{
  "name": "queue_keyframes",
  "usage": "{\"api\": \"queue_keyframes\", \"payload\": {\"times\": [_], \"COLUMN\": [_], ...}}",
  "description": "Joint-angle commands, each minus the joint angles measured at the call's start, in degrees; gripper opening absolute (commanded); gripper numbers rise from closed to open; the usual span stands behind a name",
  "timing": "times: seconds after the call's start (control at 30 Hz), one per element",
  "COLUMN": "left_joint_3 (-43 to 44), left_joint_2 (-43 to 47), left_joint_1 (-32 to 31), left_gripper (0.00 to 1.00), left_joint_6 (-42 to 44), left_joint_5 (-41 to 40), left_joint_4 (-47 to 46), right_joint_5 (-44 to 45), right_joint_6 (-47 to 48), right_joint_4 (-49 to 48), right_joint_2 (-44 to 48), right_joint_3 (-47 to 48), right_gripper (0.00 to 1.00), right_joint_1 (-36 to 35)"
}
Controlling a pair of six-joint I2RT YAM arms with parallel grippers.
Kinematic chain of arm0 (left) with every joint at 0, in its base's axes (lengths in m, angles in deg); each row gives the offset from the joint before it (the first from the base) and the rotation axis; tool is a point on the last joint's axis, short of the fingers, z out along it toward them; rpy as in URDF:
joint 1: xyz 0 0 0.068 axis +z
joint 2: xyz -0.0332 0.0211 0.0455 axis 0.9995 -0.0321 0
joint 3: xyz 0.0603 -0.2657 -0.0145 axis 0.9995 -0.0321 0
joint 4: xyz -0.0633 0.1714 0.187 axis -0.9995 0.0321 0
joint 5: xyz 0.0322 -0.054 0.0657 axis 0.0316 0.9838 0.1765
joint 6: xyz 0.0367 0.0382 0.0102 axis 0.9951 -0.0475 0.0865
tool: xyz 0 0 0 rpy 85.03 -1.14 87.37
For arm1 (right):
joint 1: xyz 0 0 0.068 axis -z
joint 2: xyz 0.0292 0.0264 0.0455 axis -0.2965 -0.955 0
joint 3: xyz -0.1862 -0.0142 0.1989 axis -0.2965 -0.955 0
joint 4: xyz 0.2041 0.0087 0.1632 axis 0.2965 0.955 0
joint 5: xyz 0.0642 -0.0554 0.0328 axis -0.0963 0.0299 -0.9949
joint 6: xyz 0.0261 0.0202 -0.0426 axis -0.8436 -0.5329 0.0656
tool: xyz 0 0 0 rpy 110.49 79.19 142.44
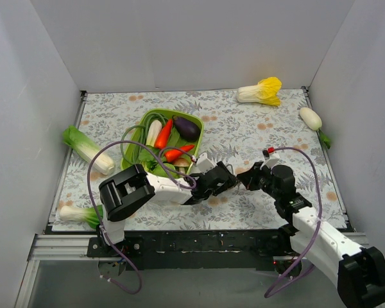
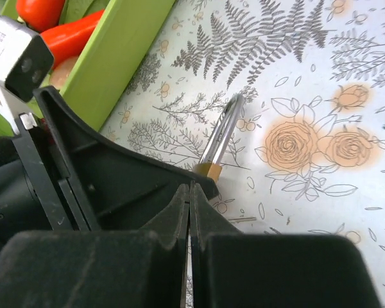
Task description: Unlock with the key
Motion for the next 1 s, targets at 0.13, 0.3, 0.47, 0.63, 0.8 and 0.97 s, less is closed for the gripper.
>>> {"api": "queue_keyframes", "payload": {"times": [0.13, 0.3, 0.47, 0.63, 0.8, 0.97], "left_joint_3": [6.7, 7.9, 8.8, 12.0, 15.3, 16.5], "left_joint_2": [0.1, 0.3, -0.5, -2.7, -4.8, -5.0], "left_joint_1": [-0.1, 0.3, 0.3, 0.3, 0.3, 0.3], "left_gripper": [0.00, 0.00, 0.00, 0.13, 0.30, 0.50], "left_joint_6": [-0.8, 0.6, 2.6, 7.5, 9.3, 10.9], "left_joint_5": [-0.1, -4.6, -6.2, -8.1, -6.5, -4.8], "left_joint_4": [6.8, 9.7, 12.4, 18.4, 21.3, 20.9], "right_joint_5": [5.1, 7.1, 7.8, 8.3, 9.1, 9.9], "right_joint_6": [-0.3, 0.7, 1.2, 1.4, 1.3, 1.2], "right_joint_4": [12.3, 19.7, 21.2, 21.1, 21.7, 23.0], "right_joint_2": [13.9, 19.9, 21.1, 20.6, 20.9, 21.7], "right_joint_3": [-2.1, -0.7, 1.9, 3.1, 3.5, 4.7], "right_gripper": [0.01, 0.01, 0.01, 0.01, 0.01, 0.01], "right_joint_1": [0.6, 0.6, 0.6, 0.6, 0.6, 0.6]}}
